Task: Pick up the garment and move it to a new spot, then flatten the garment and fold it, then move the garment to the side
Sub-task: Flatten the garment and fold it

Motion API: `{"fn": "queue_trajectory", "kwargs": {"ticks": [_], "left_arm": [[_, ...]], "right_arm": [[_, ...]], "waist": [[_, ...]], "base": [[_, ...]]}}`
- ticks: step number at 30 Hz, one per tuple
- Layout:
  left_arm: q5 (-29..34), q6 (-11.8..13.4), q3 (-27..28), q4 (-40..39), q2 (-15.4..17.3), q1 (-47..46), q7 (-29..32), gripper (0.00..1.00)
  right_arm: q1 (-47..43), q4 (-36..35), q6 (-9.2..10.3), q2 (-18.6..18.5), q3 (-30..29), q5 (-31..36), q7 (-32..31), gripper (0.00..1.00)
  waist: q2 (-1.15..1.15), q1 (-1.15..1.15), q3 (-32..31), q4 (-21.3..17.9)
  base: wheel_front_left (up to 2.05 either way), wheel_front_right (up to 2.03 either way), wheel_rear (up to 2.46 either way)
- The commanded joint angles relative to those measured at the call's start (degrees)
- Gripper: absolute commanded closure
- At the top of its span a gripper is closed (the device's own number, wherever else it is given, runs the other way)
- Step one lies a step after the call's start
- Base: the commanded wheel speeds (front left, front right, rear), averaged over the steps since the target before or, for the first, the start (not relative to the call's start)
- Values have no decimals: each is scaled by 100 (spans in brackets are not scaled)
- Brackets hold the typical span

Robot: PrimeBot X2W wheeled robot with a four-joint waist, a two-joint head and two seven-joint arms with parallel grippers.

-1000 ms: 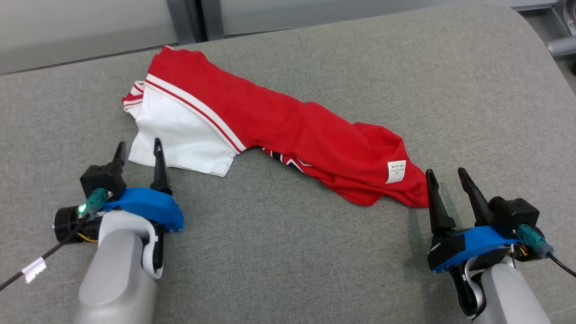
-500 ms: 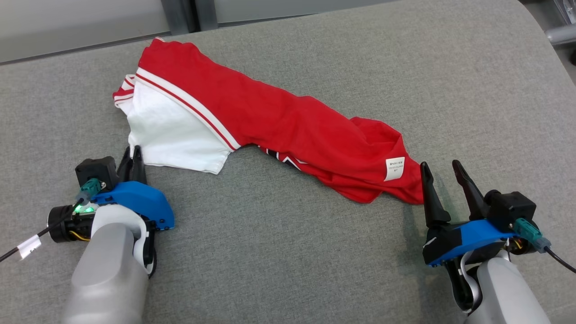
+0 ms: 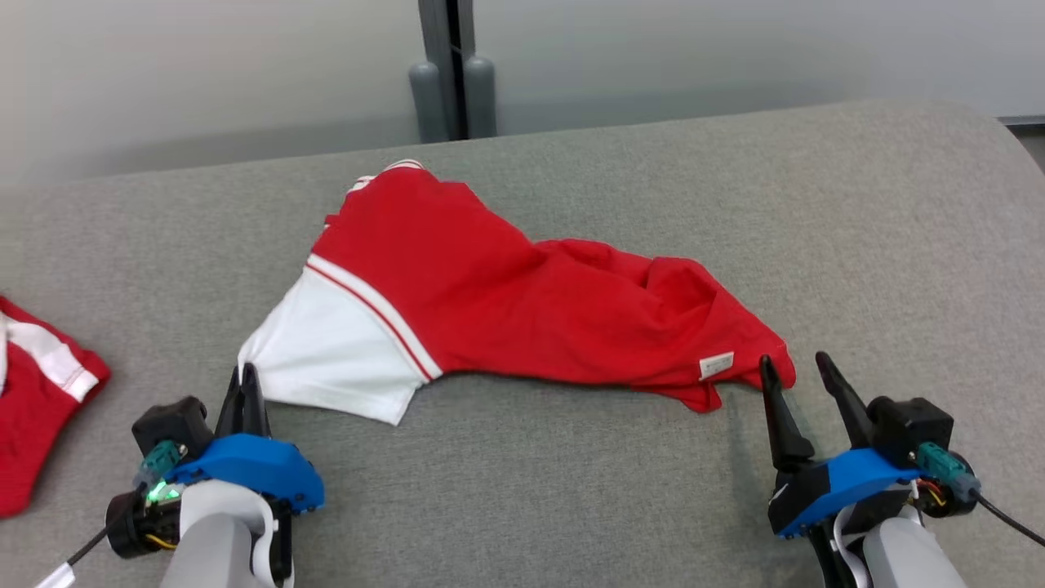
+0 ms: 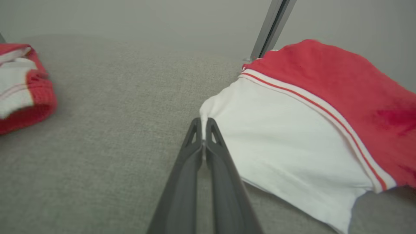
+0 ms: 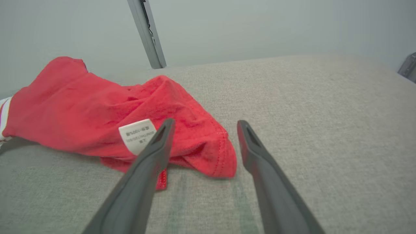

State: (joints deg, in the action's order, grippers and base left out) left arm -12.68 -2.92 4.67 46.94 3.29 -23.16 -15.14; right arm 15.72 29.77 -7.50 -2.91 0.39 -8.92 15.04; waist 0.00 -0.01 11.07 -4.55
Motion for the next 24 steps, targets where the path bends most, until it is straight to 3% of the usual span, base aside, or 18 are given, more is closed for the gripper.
{"fn": "queue_trajectory", "kwargs": {"ticks": [1,10,19,20,21,22,24], "left_arm": [[-1,-12,10,-69,-6,86,-3,100],[-320,-27,-113,-395,-40,970,-2,100],[-723,276,-493,-590,-39,1472,-2,100],[-690,318,-505,-667,-35,1503,-2,77],[-668,355,-518,-765,-34,1544,-2,24],[-626,376,-537,-868,-36,1585,-2,0],[-519,419,-599,-1054,-39,1633,-2,0]], "right_arm": [[-105,22,2,-2,-22,24,20,0],[-474,193,2,-3,29,-31,20,0],[-674,205,2,-4,155,-7,20,0],[-686,145,2,-4,148,47,20,0],[-703,83,2,-1,135,95,20,0],[-712,2,2,-4,109,128,20,0],[-729,-200,2,-3,72,248,20,0]], "waist": [[0,1,-58,43],[0,1,-554,351],[0,1,-812,438],[0,1,-828,446],[0,1,-843,453],[0,1,-851,459],[0,1,-867,472]], "base": [[0,0,0],[0,0,0],[0,0,0],[0,0,0],[0,0,0],[0,0,0],[0,0,0]]}}
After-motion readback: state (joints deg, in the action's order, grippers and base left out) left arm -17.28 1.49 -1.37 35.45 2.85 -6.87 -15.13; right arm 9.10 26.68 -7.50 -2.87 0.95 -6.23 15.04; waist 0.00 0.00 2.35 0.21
